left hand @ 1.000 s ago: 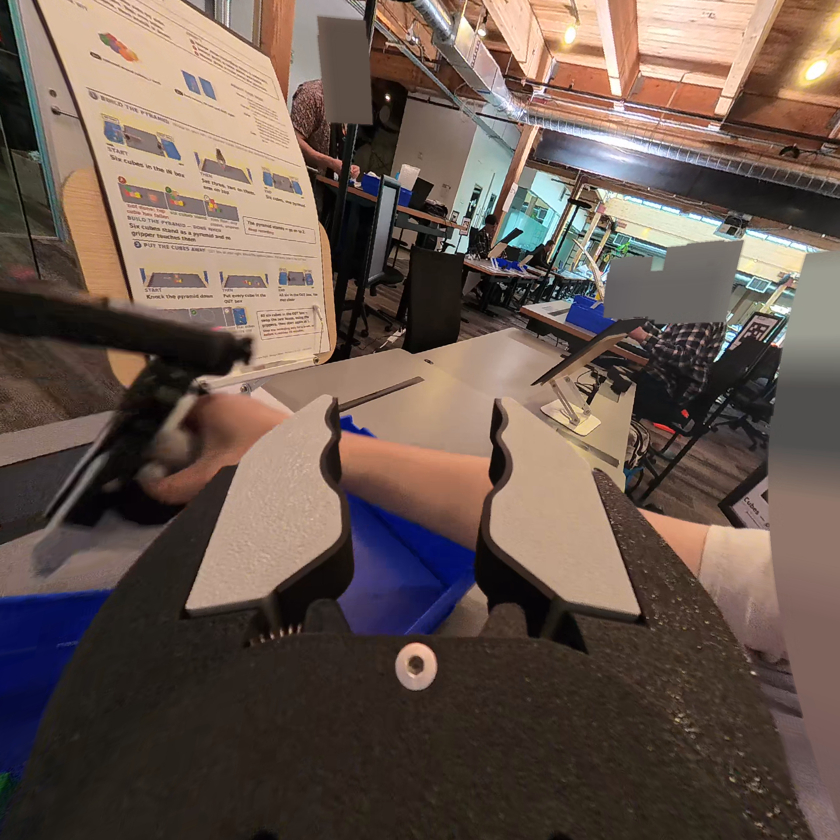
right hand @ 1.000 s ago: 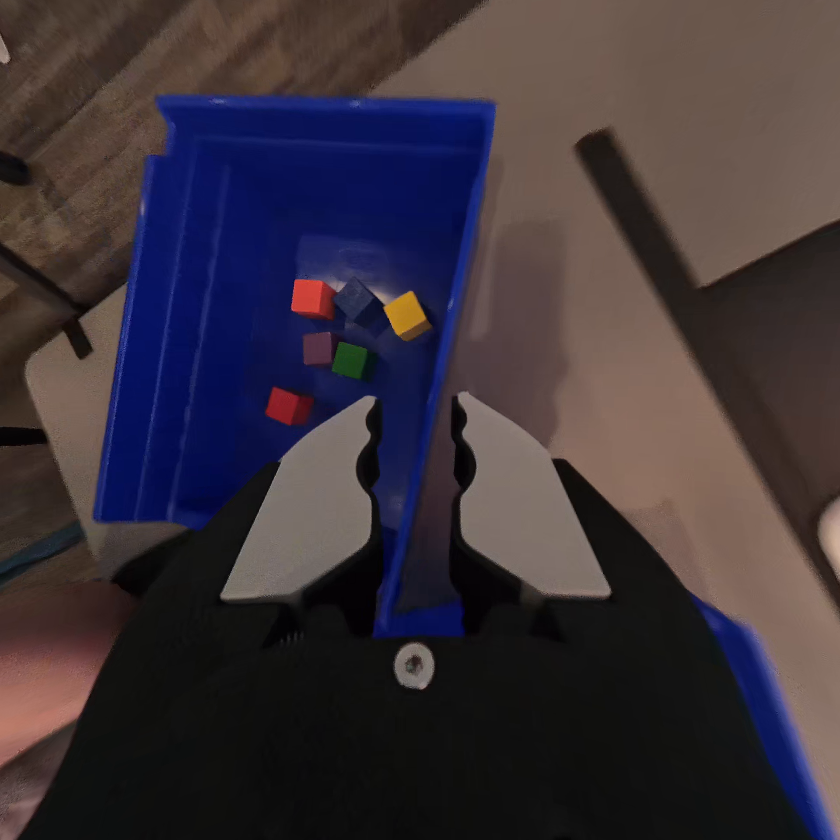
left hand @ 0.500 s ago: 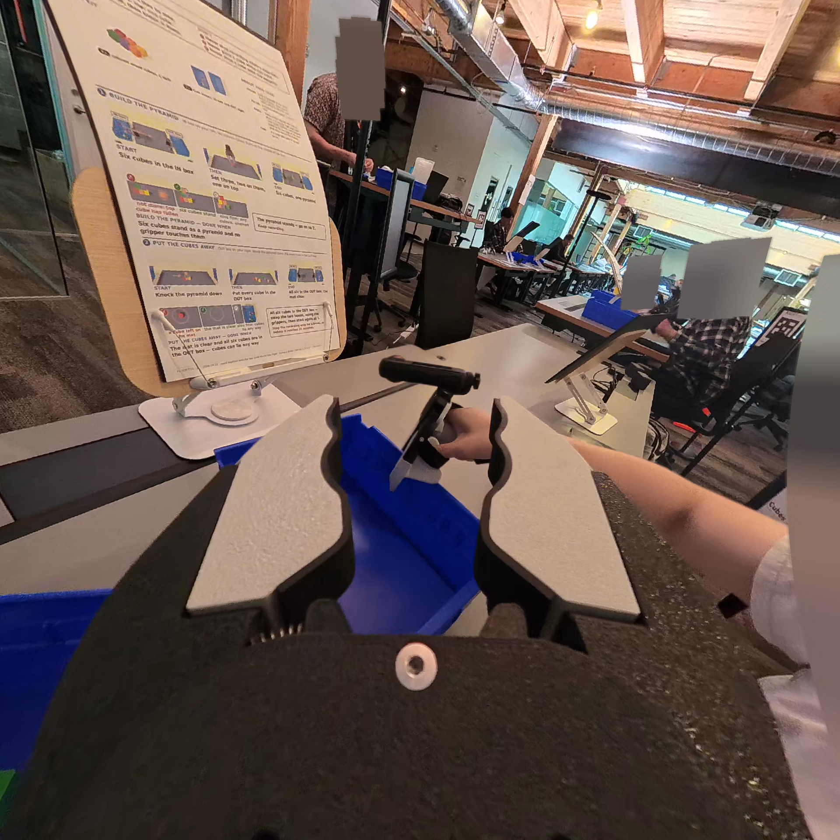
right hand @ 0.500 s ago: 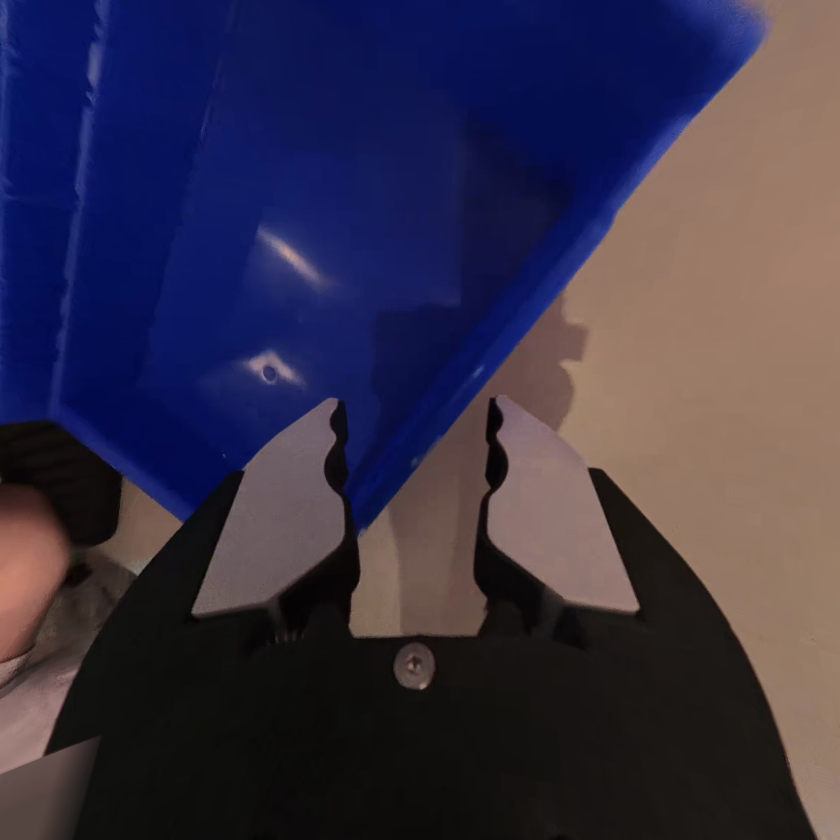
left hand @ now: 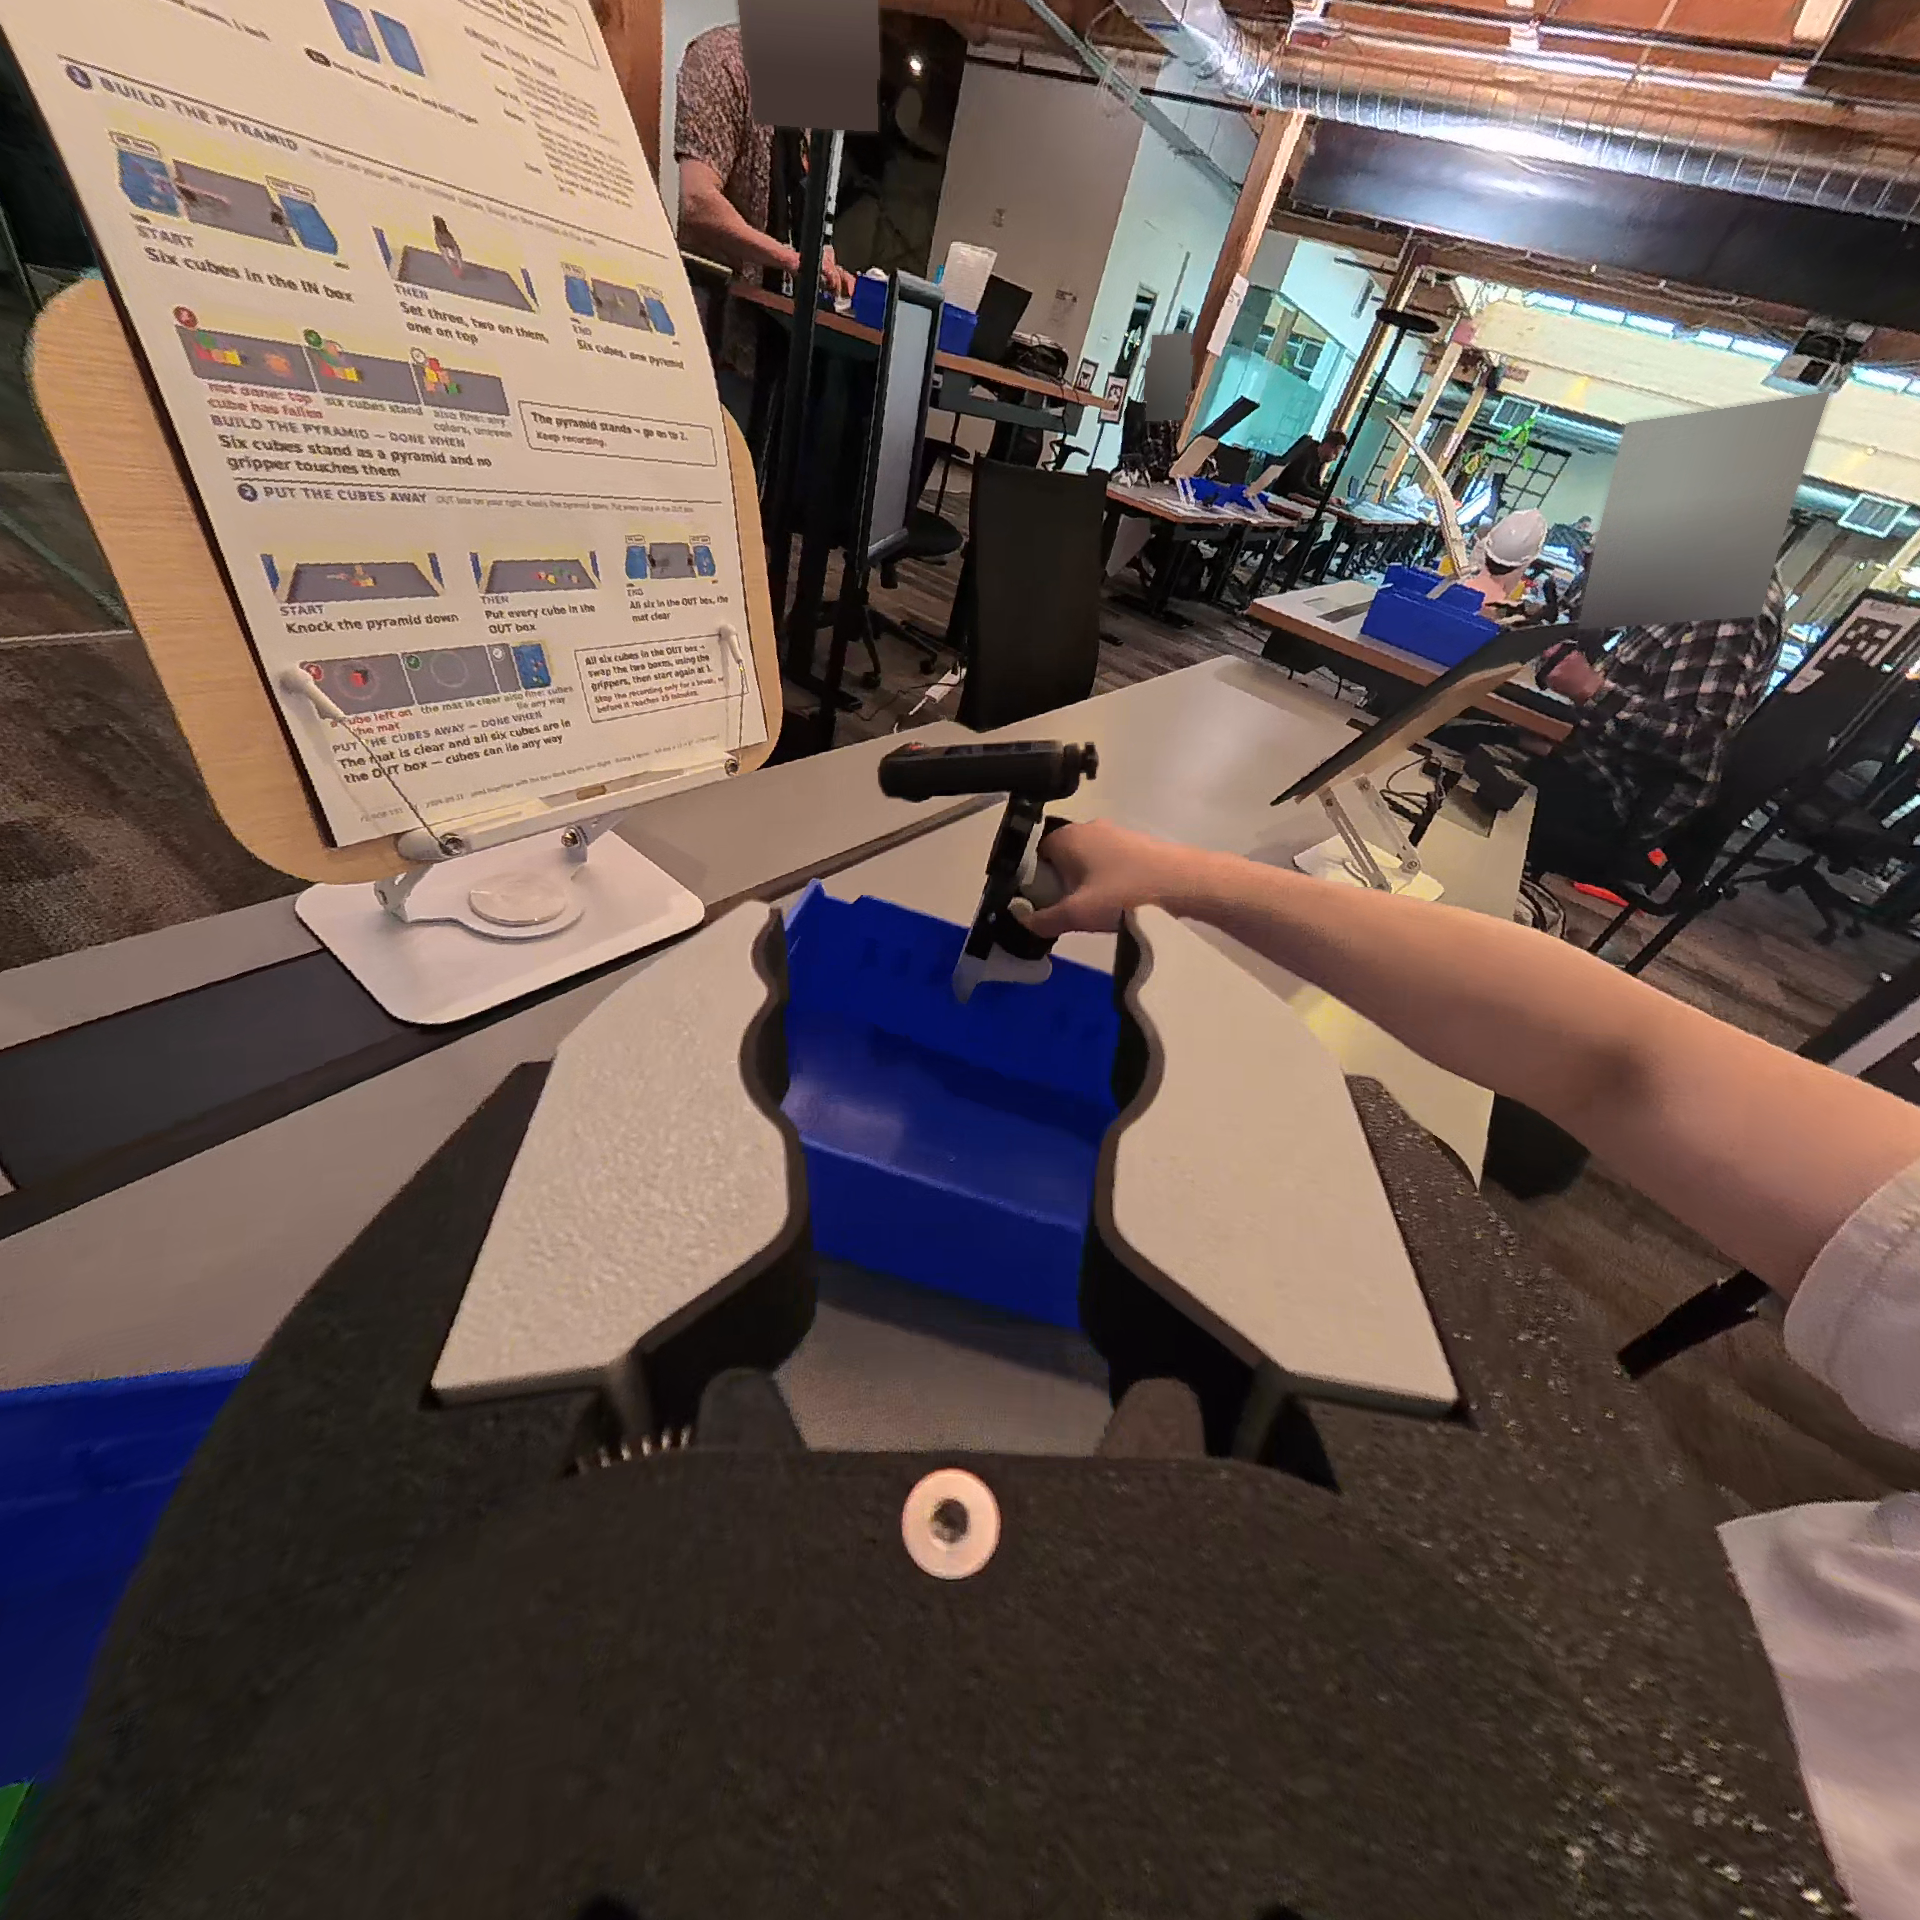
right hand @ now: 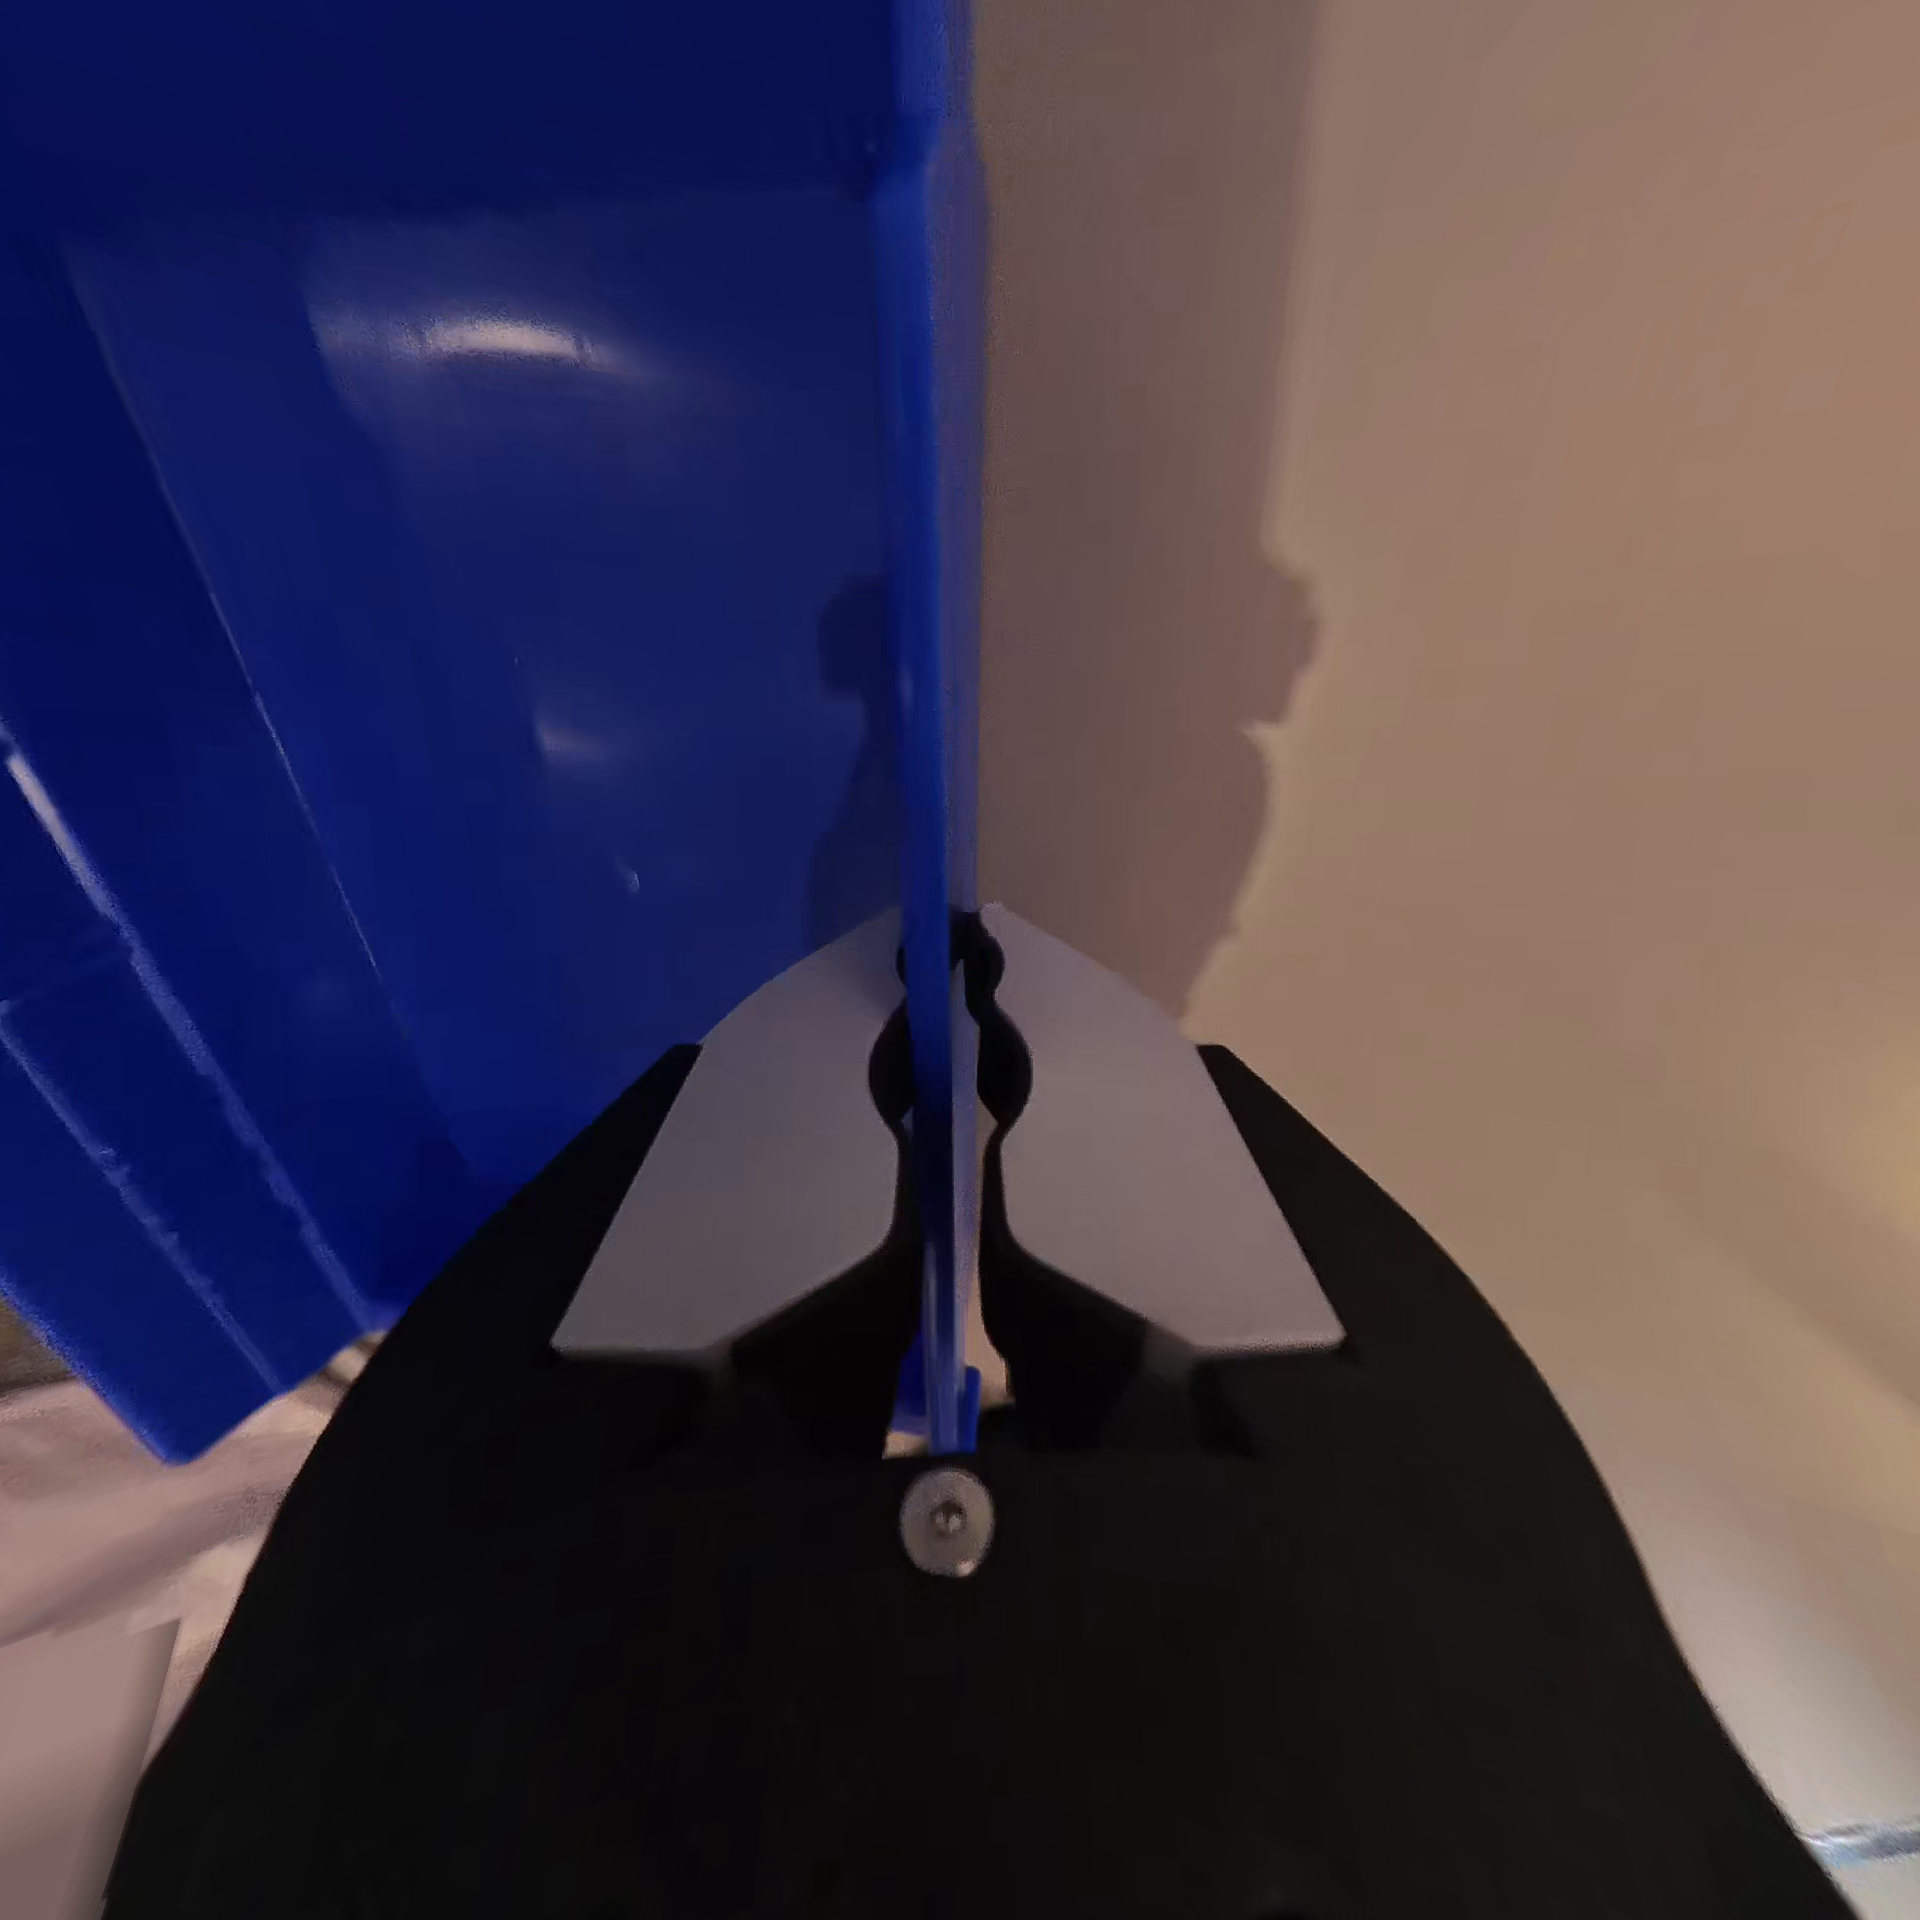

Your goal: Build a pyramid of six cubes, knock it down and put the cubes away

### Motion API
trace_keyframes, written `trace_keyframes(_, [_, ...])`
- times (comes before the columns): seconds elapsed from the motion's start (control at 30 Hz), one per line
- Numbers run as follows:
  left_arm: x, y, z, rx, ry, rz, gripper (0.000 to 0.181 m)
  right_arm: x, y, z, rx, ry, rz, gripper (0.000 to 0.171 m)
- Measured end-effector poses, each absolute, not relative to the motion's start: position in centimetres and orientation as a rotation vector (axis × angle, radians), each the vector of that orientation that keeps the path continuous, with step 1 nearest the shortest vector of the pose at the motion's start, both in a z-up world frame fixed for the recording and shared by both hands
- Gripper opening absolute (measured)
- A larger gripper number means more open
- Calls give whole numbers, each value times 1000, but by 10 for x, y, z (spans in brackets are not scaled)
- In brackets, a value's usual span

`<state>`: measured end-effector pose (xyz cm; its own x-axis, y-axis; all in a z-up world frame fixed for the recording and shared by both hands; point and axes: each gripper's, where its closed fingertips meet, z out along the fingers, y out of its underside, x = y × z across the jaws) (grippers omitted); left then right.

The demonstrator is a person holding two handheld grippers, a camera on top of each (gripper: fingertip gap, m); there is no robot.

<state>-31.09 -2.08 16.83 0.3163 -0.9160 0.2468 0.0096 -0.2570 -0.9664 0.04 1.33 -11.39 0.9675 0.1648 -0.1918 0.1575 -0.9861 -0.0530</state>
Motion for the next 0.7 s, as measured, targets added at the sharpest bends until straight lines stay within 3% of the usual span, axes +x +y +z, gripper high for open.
trace_keyframes(0.43, [-298,-16,159,-1591,882,-1114,59,246,-48,-116,-2987,253,102,7])
trace_keyframes(0.7, [-343,27,130,-1806,725,-815,52,299,-67,-117,-2841,491,235,7])
